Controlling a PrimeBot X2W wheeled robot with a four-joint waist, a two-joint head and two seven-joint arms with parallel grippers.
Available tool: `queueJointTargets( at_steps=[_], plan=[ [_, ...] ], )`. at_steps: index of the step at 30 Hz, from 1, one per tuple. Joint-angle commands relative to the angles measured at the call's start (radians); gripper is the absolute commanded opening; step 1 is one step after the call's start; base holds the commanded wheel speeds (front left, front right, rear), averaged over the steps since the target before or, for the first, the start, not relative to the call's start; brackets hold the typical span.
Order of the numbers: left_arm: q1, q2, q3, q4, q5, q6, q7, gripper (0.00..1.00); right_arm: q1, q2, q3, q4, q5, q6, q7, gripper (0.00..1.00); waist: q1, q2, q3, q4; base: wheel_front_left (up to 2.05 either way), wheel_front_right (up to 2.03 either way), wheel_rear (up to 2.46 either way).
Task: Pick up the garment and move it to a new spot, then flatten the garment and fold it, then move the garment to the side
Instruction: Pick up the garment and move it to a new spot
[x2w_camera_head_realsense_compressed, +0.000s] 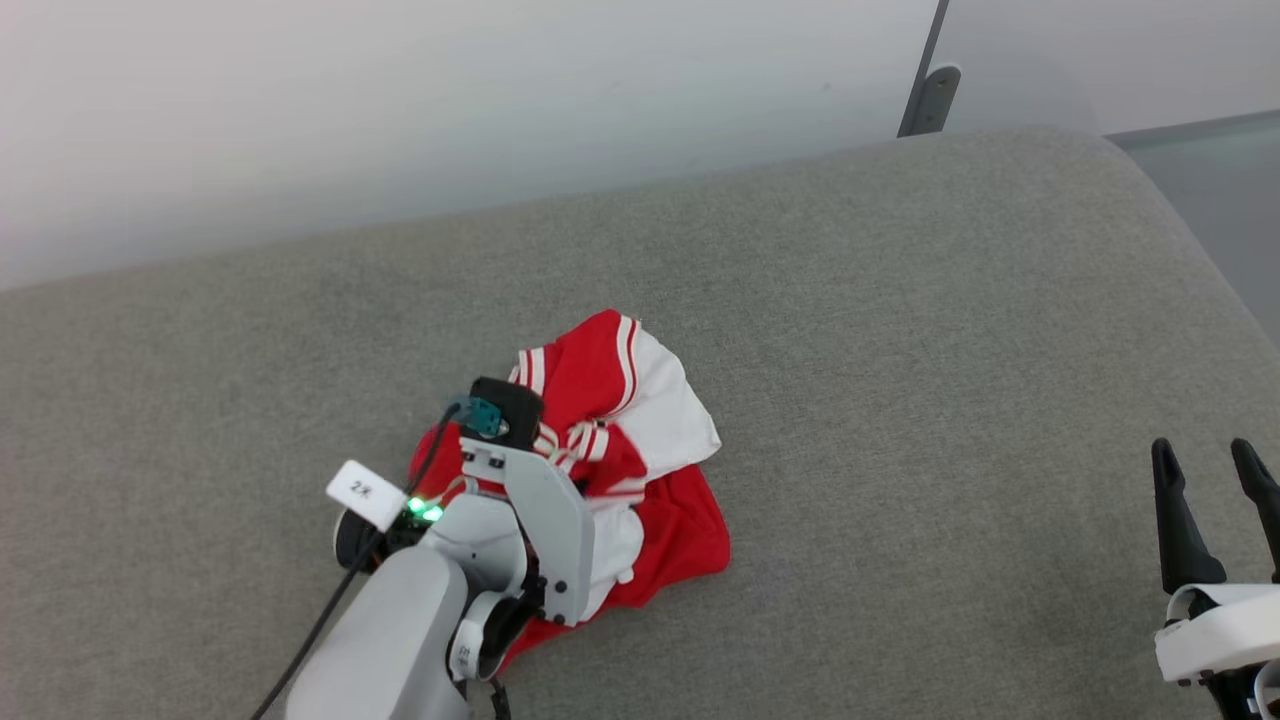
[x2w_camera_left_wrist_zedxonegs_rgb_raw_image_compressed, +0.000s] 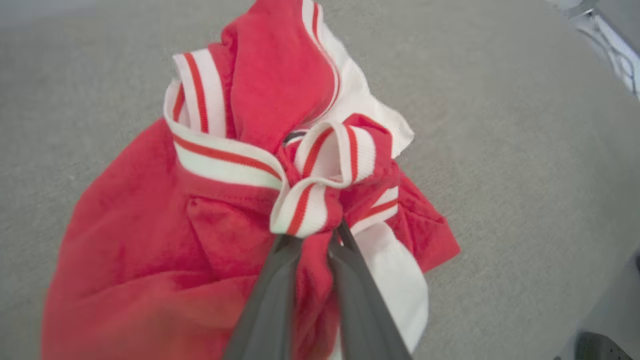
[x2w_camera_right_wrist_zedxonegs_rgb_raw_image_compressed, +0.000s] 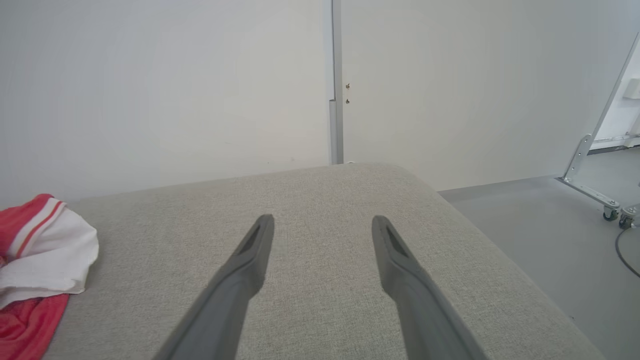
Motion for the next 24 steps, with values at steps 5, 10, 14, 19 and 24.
queueJointTargets(
  at_steps=[5, 10, 14, 19, 24],
  plan=[
    [-0.031, -0.015, -0.02, 0.125, -0.004, -0.018, 0.027, 0.0, -0.025, -0.006, 0.017, 0.016, 0.009, -0.001, -0.016, 1.0, 0.0, 0.0, 0.013, -0.003, 0.0, 0.0, 0.0],
    [-0.053, -0.03, -0.038, 0.229, -0.002, -0.034, 0.013, 0.08, -0.04, -0.007, 0.027, 0.028, 0.014, -0.001, -0.02, 1.0, 0.0, 0.0, 0.017, 0.001, 0.0, 0.0, 0.0],
    [-0.072, -0.044, -0.039, 0.298, -0.015, -0.057, -0.012, 1.0, -0.049, -0.018, 0.049, 0.047, 0.023, -0.001, -0.024, 1.0, 0.0, 0.0, 0.008, 0.006, 0.0, 0.0, 0.0],
    [-0.099, -0.044, -0.026, 0.334, -0.04, -0.092, -0.047, 1.0, -0.055, -0.03, 0.06, 0.058, 0.02, -0.001, -0.027, 1.0, 0.0, 0.0, -0.023, 0.022, 0.0, 0.0, 0.0],
    [-0.11, -0.038, 0.001, 0.317, -0.079, -0.12, -0.08, 1.0, -0.037, -0.044, 0.063, 0.062, 0.013, -0.001, -0.026, 1.0, 0.0, 0.0, -0.062, 0.049, 0.0, 0.0, 0.0]
  ],
)
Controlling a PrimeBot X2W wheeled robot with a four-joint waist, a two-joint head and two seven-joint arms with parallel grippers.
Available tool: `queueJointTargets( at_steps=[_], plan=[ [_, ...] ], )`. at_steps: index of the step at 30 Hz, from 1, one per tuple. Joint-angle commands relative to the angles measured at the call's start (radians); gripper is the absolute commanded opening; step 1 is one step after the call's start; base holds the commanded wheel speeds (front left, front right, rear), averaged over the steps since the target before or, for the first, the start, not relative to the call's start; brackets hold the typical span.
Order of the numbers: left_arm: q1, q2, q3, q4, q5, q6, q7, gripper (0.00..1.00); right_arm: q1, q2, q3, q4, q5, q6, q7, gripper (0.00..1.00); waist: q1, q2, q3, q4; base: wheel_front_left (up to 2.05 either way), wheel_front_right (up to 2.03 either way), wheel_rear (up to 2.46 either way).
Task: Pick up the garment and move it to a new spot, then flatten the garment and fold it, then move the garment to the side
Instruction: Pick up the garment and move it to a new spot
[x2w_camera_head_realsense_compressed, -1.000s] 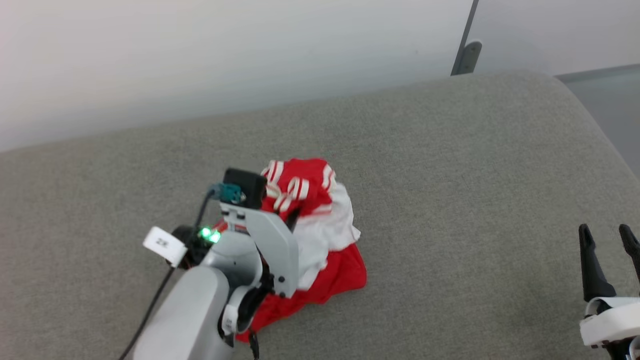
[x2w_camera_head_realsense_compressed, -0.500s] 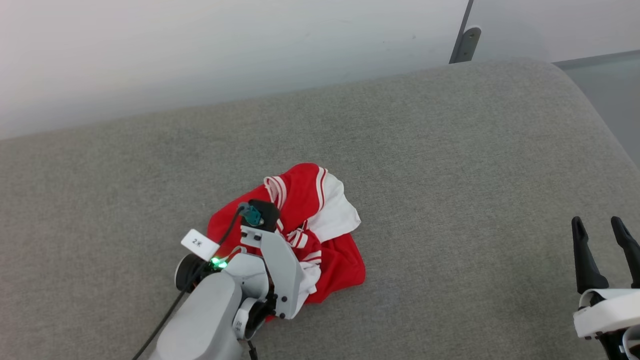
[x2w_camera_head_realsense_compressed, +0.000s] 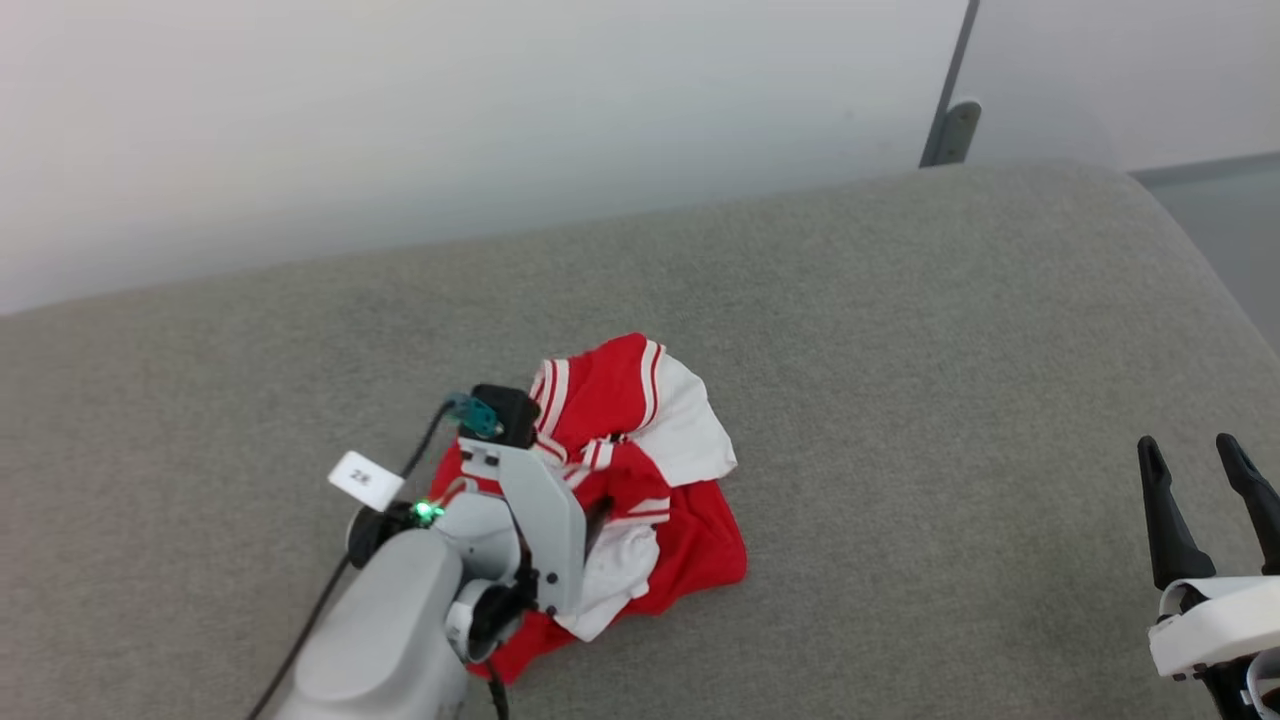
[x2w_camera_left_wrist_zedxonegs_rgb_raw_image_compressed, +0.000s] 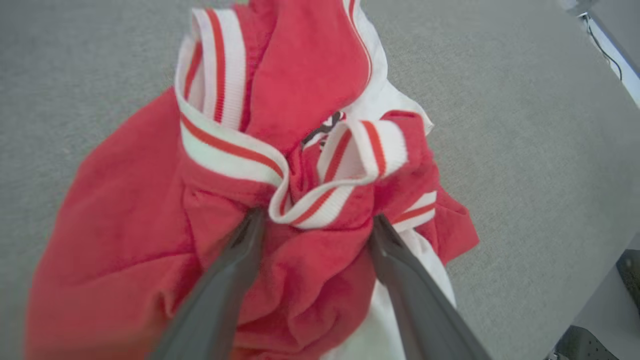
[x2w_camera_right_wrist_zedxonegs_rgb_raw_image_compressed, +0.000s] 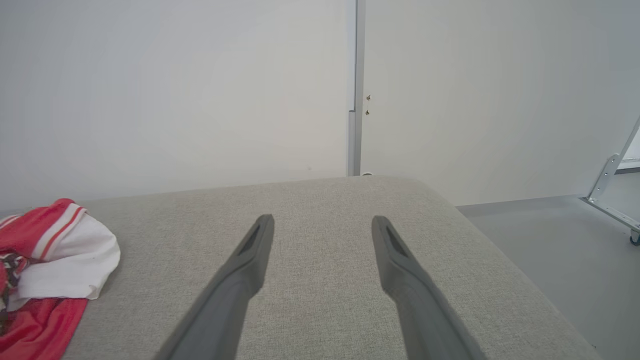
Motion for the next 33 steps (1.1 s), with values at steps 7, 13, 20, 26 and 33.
queueJointTargets(
  at_steps=[7, 13, 20, 26, 33],
  plan=[
    [0.02, 0.064, 0.032, -0.092, -0.012, -0.033, -0.114, 1.0, 0.04, -0.01, -0.014, -0.015, -0.019, -0.001, 0.004, 1.0, 0.0, 0.0, -0.07, 0.071, 0.0, 0.0, 0.0],
    [0.069, 0.13, 0.083, -0.192, 0.002, -0.036, -0.291, 1.0, 0.076, 0.004, -0.036, -0.046, -0.036, -0.001, 0.014, 1.0, 0.0, 0.0, -0.092, 0.116, 0.0, 0.0, 0.0],
    [0.163, 0.199, 0.144, -0.274, 0.028, -0.012, -0.495, 1.0, 0.107, 0.006, -0.06, -0.052, -0.039, -0.001, 0.007, 1.0, 0.0, 0.0, -0.107, 0.167, 0.0, 0.0, 0.0],
    [0.25, 0.231, 0.185, -0.31, 0.038, 0.013, -0.614, 1.0, 0.128, 0.01, -0.078, -0.05, -0.045, -0.001, 0.002, 1.0, 0.0, 0.0, -0.117, 0.203, 0.0, 0.0, 0.0],
    [0.347, 0.236, 0.243, -0.344, 0.031, 0.048, -0.71, 1.0, 0.143, 0.014, -0.091, -0.045, -0.047, -0.001, -0.002, 1.0, 0.0, 0.0, -0.122, 0.235, 0.0, 0.0, 0.0]
  ],
)
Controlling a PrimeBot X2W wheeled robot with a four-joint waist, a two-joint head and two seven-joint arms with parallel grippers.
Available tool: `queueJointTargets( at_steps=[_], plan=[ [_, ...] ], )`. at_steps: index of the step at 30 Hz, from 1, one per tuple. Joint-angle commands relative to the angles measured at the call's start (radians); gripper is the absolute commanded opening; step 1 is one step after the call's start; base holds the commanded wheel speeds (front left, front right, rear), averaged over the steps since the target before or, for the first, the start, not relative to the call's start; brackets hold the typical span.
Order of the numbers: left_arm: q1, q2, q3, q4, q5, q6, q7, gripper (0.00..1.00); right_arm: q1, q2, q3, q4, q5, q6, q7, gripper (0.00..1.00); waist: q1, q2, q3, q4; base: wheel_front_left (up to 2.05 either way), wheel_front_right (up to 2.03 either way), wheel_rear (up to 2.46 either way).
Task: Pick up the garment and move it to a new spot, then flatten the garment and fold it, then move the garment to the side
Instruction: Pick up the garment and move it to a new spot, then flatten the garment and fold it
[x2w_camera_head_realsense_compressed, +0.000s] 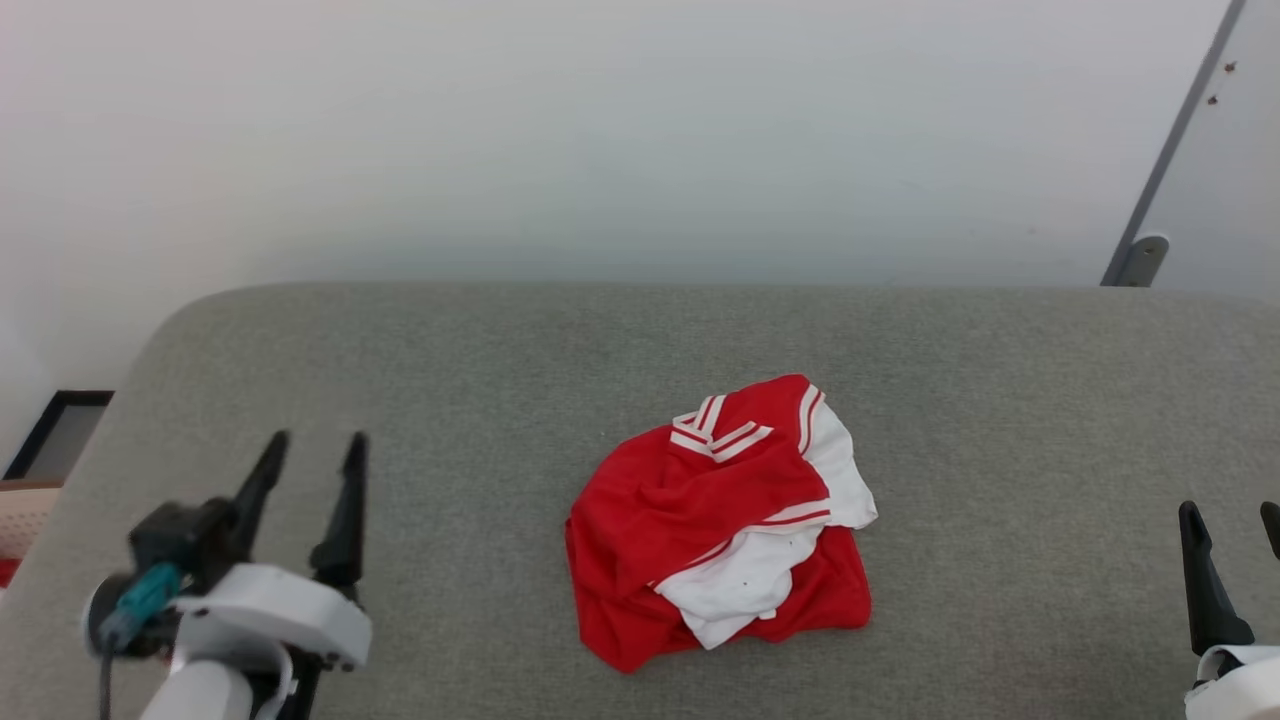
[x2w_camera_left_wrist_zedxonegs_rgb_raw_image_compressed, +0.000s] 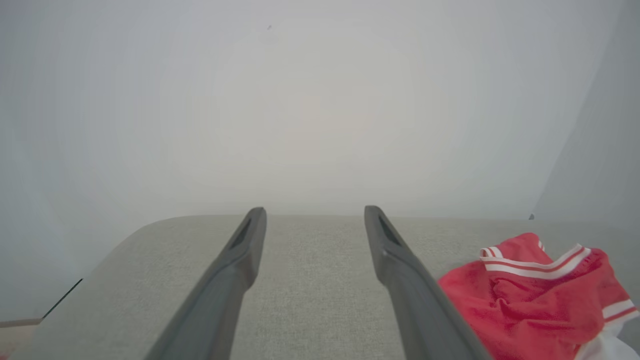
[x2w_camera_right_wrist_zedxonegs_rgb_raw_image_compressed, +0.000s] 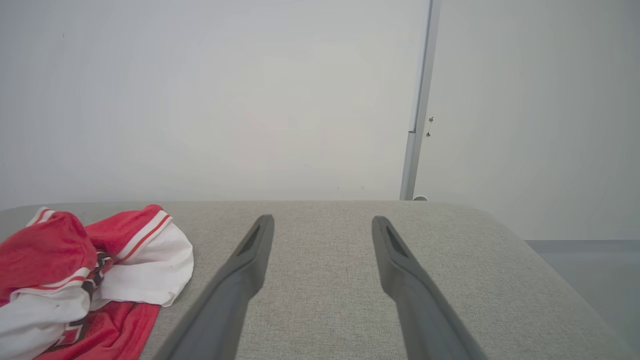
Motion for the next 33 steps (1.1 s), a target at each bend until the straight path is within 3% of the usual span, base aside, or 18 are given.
queueJointTargets(
  at_steps=[1, 13, 33],
  plan=[
    [0.02, 0.0, 0.011, -0.005, -0.008, 0.011, -0.007, 1.0, 0.015, 0.003, -0.002, -0.001, -0.003, -0.001, -0.003, 1.0, 0.0, 0.0, -0.002, 0.007, 0.0, 0.0, 0.0],
    [0.131, 0.001, 0.056, -0.035, -0.027, 0.021, -0.024, 1.0, 0.041, 0.01, -0.013, -0.005, -0.003, -0.001, -0.009, 1.0, 0.0, 0.0, -0.005, 0.019, 0.0, 0.0, 0.0],
    [0.131, -0.001, 0.058, -0.039, -0.044, 0.014, -0.026, 1.0, 0.045, 0.008, 0.017, -0.014, 0.018, -0.001, -0.009, 1.0, 0.0, 0.0, 0.008, 0.037, 0.0, 0.0, 0.0]
  ],
)
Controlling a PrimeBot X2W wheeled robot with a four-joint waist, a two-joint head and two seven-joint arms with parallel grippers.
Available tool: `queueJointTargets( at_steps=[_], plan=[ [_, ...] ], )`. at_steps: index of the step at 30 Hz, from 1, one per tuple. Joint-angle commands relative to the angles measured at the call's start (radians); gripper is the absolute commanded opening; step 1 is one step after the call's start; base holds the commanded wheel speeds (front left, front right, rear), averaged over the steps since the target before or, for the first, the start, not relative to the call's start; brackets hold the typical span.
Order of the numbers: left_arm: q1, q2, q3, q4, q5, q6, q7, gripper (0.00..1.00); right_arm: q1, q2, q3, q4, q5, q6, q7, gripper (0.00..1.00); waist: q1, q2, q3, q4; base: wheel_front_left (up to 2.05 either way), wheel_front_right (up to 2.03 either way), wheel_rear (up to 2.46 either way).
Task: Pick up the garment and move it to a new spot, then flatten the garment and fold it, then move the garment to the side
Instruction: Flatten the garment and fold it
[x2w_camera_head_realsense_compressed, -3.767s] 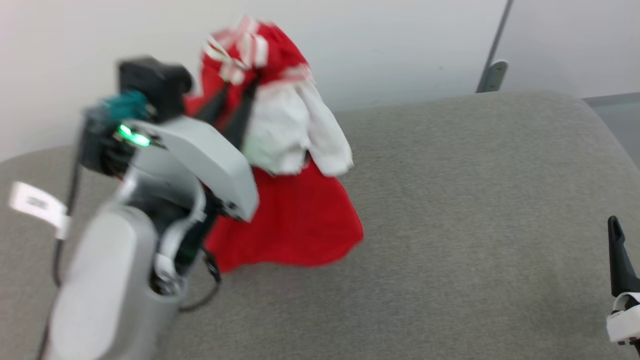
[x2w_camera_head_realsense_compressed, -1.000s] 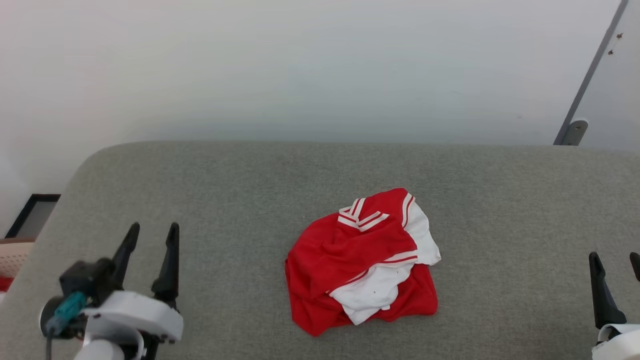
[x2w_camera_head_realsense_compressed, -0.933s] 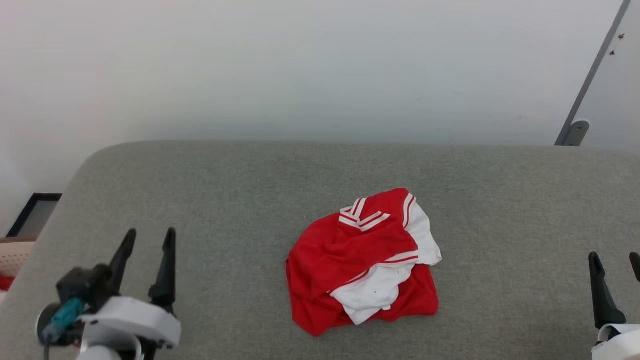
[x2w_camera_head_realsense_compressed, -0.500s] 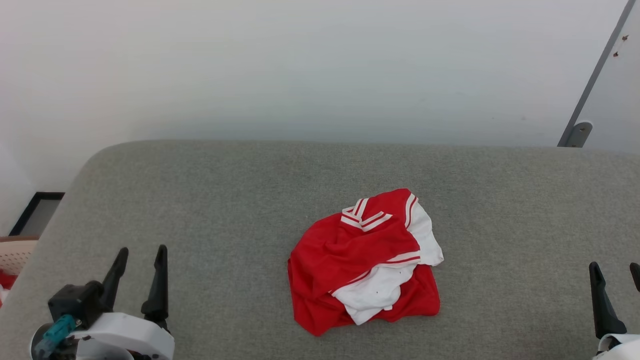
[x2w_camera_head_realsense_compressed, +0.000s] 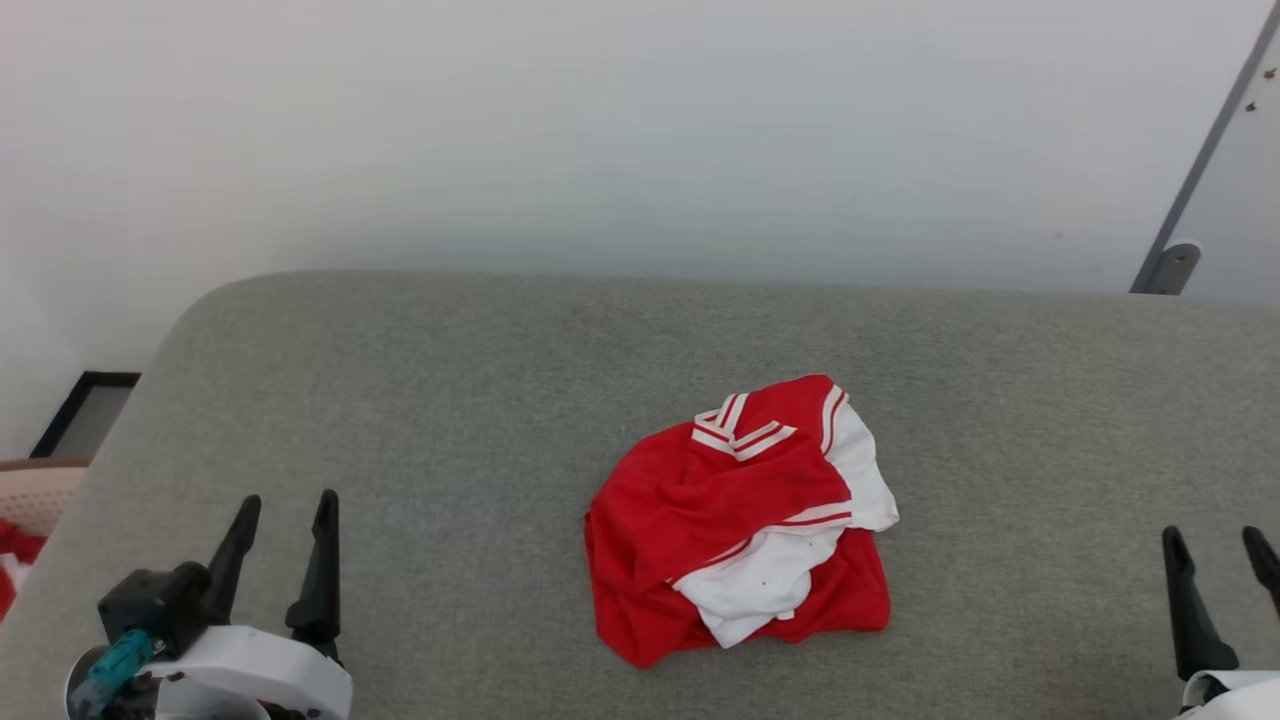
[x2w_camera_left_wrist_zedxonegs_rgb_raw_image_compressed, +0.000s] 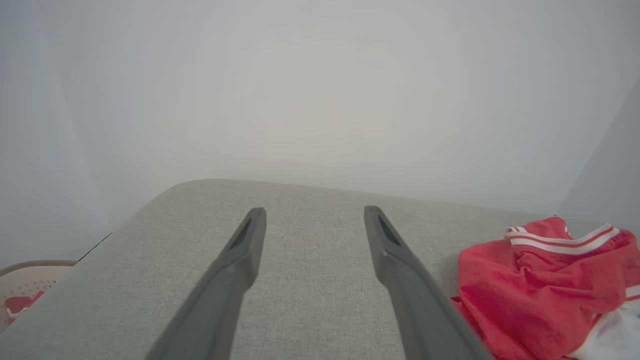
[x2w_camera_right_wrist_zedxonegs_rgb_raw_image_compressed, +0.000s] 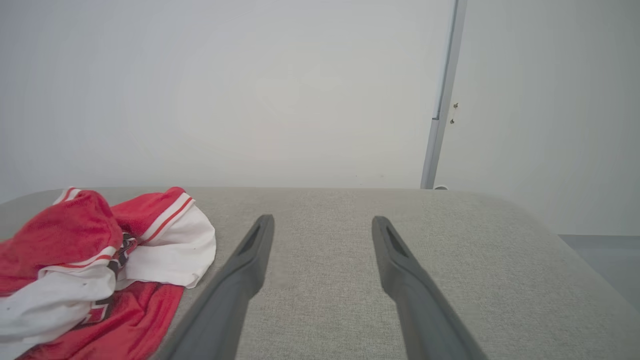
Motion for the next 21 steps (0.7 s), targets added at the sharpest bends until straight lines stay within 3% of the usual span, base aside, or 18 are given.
queueJointTargets(
  at_steps=[1, 10, 21],
  plan=[
    [-0.002, -0.001, 0.0, -0.006, -0.002, -0.006, -0.005, 1.0, 0.002, -0.005, 0.011, -0.002, 0.017, -0.001, 0.0, 1.0, 0.0, -0.0001, 0.005, 0.009, 0.0, 0.0, 0.0],
    [-0.03, -0.029, -0.031, -0.052, 0.009, -0.002, -0.003, 1.0, -0.071, -0.048, 0.091, 0.021, 0.083, -0.001, 0.072, 1.0, 0.0, -0.0001, 0.048, 0.082, 0.0, 0.0, 0.0],
    [-0.084, -0.086, -0.09, -0.102, 0.038, 0.002, -0.005, 1.0, -0.21, -0.162, 0.235, 0.085, 0.212, -0.001, 0.216, 1.0, 0.0, -0.0001, 0.169, 0.19, 0.0, 0.0, 0.0]
  ],
)
